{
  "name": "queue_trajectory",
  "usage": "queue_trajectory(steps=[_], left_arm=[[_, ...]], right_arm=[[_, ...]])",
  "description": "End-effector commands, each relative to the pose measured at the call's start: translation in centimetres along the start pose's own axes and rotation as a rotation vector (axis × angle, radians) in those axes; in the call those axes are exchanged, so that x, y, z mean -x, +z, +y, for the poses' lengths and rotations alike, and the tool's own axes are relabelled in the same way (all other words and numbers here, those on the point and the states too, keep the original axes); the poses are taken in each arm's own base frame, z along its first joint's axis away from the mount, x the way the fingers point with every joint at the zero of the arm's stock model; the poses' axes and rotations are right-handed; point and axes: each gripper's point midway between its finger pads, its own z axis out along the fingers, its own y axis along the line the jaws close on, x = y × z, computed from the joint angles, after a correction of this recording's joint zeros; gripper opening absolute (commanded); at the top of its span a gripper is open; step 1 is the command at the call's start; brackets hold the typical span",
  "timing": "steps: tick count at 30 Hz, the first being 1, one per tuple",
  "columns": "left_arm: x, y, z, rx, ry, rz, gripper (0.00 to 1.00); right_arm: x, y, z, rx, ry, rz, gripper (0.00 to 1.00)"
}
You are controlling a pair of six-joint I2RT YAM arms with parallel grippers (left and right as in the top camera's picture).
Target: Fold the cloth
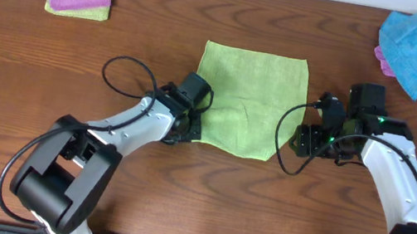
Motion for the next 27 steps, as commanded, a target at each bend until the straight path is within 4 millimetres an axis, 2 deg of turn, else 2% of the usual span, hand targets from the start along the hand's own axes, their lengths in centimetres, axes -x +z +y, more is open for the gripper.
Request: queue_trajectory(steps=[1,8,11,18,20,23,24,25,26,27], left_arm=[[1.3,0.1,2.7,0.09,-0.06,-0.038,0.06],[0.8,-0.1,4.3,0.142,-0.094,-0.011,0.06],[1.2,-0.5,6.6,0.254,-0.145,-0.053,0.06],[2.0,-0.6,7.6,0.26,-0.182,-0.069,0.08],[2.3,-0.6,7.5,0.253,-0.184,-0.079,0.14],[3.1,-0.6,7.0,0.231,-0.186,-0.106,0.29],[3.3,-0.7,6.8,0.226,-0.186,-0.112,0.35],[3.6,-0.9,6.6,0.221,-0.186,-0.118,0.47],[4.0,-1.1,6.4,0.215,-0.186,-0.126,0.52],[4.4,-1.3,6.1,0.206,-0.187,-0.137,0.52]], right_arm=[[-0.1,0.1,-0.3,-0.001,0.005,0.002,0.78],[-0.1,0.1,-0.3,-0.002,0.005,0.001,0.8],[-0.1,0.1,-0.3,-0.002,0.005,0.0,0.81],[-0.1,0.1,-0.3,0.0,0.005,0.001,0.83],[-0.1,0.1,-0.2,0.005,0.005,0.0,0.83],[-0.1,0.1,-0.1,0.006,0.005,-0.001,0.83],[-0.1,0.1,-0.1,0.006,0.005,-0.001,0.83],[-0.1,0.1,-0.1,0.006,0.005,0.0,0.84],[-0.1,0.1,-0.1,0.006,0.005,-0.001,0.84],[-0.1,0.1,-0.1,0.007,0.004,0.0,0.83]])
